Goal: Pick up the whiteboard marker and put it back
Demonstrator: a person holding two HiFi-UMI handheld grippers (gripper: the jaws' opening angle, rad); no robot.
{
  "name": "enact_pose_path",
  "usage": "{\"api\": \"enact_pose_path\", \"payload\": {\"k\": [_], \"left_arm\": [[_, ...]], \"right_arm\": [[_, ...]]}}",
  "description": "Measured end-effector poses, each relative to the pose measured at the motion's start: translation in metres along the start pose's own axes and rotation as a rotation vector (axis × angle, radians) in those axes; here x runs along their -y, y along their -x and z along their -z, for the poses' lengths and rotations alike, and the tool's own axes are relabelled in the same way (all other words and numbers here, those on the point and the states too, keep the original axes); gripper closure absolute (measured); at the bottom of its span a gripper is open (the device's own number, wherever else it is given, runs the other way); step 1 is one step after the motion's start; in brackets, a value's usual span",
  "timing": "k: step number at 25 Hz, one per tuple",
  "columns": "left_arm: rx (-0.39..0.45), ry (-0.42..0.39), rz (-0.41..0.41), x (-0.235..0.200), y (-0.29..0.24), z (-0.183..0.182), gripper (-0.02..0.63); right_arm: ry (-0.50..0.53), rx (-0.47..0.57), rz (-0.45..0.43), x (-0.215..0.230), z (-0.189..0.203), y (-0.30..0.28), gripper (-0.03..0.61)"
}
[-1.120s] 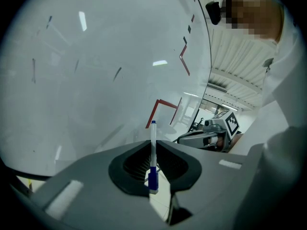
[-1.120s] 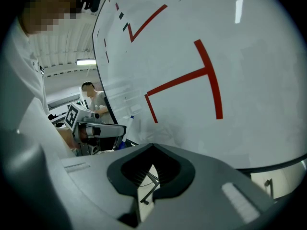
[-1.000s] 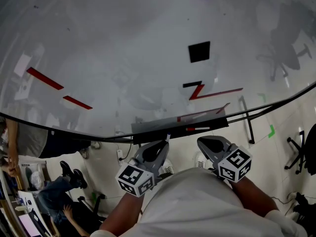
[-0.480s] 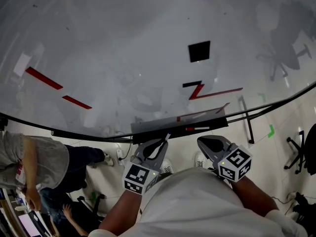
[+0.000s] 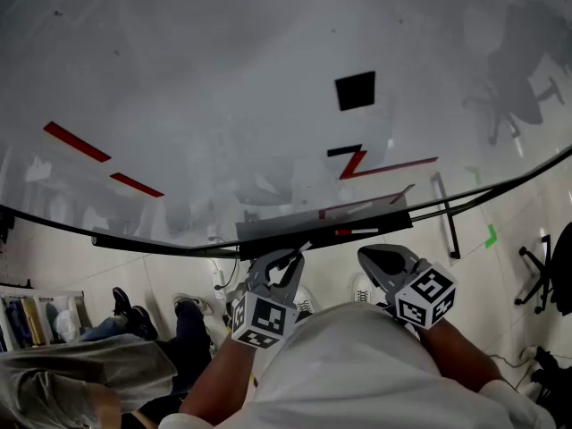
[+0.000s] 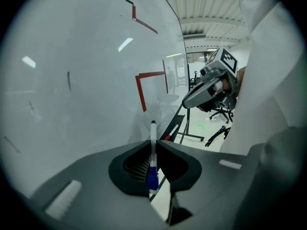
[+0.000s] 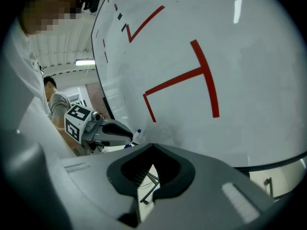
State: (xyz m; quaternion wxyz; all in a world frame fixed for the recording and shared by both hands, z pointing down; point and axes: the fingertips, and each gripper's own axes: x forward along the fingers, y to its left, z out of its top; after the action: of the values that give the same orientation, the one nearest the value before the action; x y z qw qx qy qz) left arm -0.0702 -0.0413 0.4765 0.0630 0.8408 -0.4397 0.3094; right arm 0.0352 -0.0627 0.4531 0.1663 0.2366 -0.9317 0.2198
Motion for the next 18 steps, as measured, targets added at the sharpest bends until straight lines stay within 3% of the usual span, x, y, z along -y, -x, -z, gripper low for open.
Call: {"api": "enact_pose_path", "payload": {"k": [5, 18], "left_arm": [[-0.025, -0.036, 0.003, 0.002, -0.004, 0.004, 0.561], [-0.221, -0.489, -0.008, 0.010, -0.030, 0.029, 0.561]], "right_arm": [[-0.001, 0.002, 0.001, 0.000, 0.000, 0.000, 0.577], [-0.007, -0.003, 0.007, 0.001, 0.003, 0.002, 0.577]]}}
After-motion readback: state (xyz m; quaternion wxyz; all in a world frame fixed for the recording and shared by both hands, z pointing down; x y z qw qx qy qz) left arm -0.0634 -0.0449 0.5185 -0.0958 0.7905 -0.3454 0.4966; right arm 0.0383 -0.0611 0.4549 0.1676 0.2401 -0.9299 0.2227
